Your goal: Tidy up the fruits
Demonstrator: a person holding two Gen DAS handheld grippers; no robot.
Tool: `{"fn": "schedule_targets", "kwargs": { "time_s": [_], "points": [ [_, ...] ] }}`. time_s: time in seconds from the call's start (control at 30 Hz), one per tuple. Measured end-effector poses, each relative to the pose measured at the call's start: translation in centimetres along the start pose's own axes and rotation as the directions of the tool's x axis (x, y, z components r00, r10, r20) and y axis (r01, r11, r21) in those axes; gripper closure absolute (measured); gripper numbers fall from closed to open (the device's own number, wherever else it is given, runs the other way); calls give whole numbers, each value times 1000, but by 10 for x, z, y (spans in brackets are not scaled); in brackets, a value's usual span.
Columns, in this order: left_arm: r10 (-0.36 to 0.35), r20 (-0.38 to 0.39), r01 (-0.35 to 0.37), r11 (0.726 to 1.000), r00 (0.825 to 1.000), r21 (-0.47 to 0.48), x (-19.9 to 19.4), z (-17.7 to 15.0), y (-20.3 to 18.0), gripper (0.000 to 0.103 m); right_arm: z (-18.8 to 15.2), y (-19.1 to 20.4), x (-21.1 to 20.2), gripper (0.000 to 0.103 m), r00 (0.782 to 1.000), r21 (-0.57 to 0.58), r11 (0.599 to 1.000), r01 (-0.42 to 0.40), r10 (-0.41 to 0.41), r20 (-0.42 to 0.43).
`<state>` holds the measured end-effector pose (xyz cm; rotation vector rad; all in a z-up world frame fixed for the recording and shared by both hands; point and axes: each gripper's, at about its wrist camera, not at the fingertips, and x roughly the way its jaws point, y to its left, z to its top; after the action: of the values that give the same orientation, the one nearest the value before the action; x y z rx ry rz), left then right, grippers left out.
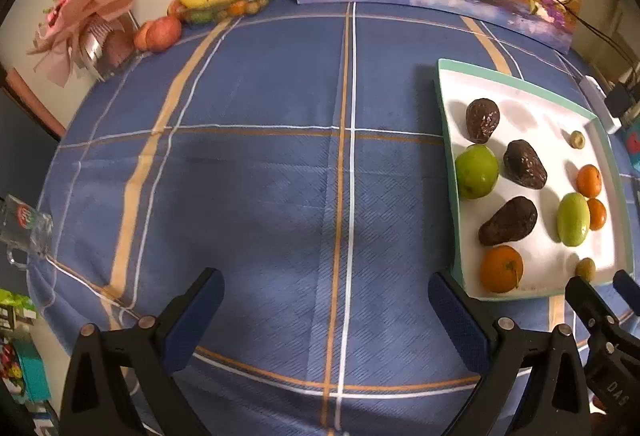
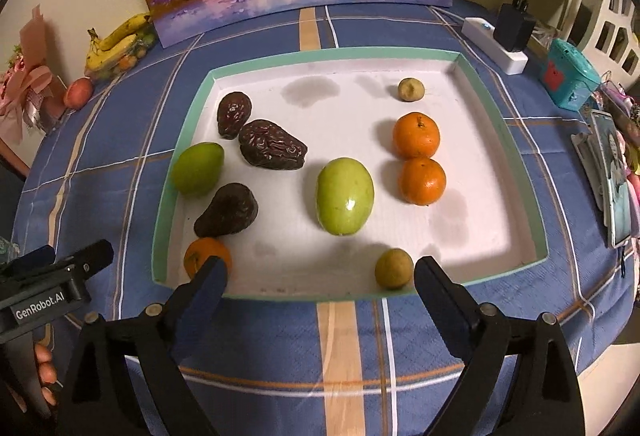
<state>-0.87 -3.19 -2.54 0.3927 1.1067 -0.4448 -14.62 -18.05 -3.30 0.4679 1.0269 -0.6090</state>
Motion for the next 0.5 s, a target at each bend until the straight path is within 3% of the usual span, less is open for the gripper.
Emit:
{"fn": "schedule_targets", "kwargs": {
  "time_s": [0.27,0.5],
  "points": [
    [3,51,-4,1000,999,6,-16,-4,4,0,-7,7,-17,8,999,-19,1000,4,-3,51],
    [22,49,-22,1000,999,2,-17,-2,7,0,-6,9,-18,8,998,-20,1000,5,-3,56]
  ]
}}
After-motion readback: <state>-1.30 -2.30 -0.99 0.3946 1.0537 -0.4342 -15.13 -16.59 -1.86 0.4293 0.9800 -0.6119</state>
